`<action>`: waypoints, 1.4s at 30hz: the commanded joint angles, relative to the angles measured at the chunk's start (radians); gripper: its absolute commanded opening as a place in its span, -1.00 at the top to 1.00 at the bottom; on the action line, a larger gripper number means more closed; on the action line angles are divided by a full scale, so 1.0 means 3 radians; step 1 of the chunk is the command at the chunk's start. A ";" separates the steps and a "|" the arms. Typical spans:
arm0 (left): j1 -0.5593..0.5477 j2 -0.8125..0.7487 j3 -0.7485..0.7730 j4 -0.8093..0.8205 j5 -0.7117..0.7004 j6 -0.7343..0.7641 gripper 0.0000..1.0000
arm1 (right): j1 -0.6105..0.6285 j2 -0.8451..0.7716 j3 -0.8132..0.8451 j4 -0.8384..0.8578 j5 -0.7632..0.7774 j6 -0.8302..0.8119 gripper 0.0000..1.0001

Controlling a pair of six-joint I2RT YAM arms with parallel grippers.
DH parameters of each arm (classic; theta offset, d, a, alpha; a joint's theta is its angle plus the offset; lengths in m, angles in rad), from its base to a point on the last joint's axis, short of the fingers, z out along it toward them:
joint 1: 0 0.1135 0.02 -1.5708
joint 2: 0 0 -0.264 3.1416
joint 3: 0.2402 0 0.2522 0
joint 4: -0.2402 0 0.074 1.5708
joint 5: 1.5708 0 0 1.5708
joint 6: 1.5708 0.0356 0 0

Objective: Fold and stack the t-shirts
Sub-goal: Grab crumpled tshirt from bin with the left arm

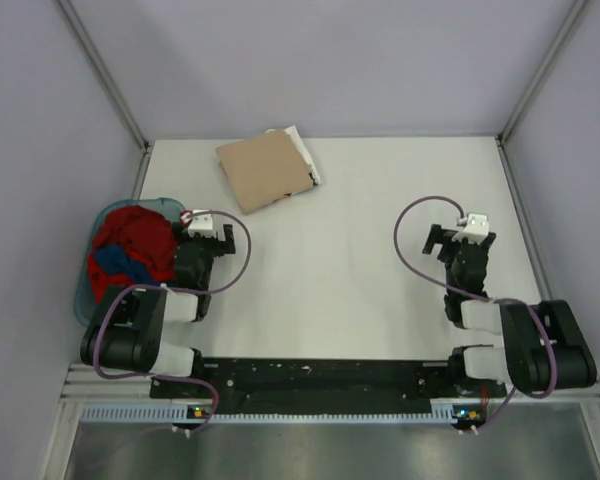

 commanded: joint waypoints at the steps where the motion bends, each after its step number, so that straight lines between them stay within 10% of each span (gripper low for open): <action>1: 0.0043 0.0029 0.0070 0.0096 -0.0058 -0.0021 -0.97 | -0.0008 -0.0746 0.0300 -0.0747 -0.0041 -0.0013 -0.97; 8: 0.0156 -0.0292 0.0172 -0.0333 0.1024 0.0249 -0.97 | -0.0013 -0.1397 0.0863 -0.1413 -0.1240 0.0559 -0.97; 14: 0.0146 -0.1044 0.1361 -0.2958 0.2335 0.0719 -0.89 | 0.0017 -0.1494 0.1717 -0.2432 -0.2636 0.0708 -0.97; 22: 0.0303 -0.0697 0.3055 -0.5486 0.0997 0.1088 -0.85 | 0.0390 -0.1535 0.2075 -0.2835 -0.2869 0.0770 -0.78; 32: 0.1255 -0.0038 0.3531 -0.6183 0.0842 0.1160 -0.72 | 0.0493 -0.1515 0.2209 -0.3389 -0.2617 0.0693 -0.57; 42: 0.1281 0.0121 0.3317 -0.6255 0.0843 0.1134 -0.26 | 0.0488 -0.1525 0.2163 -0.3312 -0.2684 0.0821 -0.54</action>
